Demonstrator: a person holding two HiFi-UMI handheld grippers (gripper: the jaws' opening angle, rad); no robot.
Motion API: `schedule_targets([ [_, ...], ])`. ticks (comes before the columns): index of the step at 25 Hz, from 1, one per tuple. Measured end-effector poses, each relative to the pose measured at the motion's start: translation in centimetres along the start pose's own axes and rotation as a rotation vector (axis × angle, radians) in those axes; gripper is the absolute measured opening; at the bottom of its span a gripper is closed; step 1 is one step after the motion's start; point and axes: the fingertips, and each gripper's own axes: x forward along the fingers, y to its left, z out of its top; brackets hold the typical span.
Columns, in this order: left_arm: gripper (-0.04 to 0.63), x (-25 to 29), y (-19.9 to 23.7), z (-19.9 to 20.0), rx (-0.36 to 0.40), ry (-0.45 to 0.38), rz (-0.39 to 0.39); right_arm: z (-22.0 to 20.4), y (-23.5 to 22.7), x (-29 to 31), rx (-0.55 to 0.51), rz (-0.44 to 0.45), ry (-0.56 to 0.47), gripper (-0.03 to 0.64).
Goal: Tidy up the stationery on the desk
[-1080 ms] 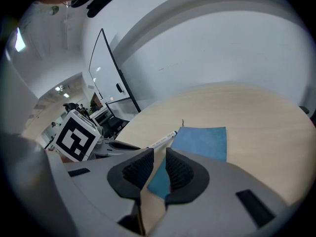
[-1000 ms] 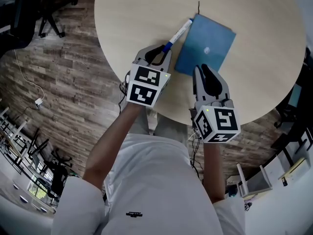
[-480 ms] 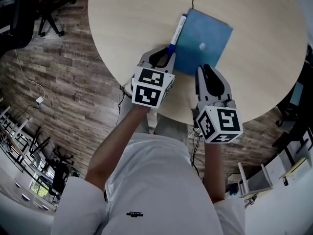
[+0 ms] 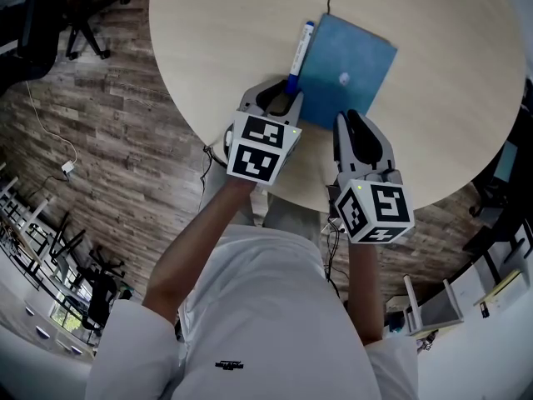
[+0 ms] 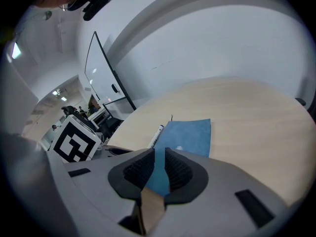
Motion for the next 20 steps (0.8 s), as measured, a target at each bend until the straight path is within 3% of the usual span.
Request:
schedule_targets([
  [10, 0.112, -0.3, -0.1, 0.2, 0.005, 0.001, 0.002, 0.3, 0.1, -0.1, -0.004, 0.011, 0.0, 0.087],
  [20, 0.114, -4.6, -1.5, -0.3, 0.03, -0.02, -0.051, 0.7, 2.4, -2.6, 0.007, -0.033, -0.053, 0.087],
])
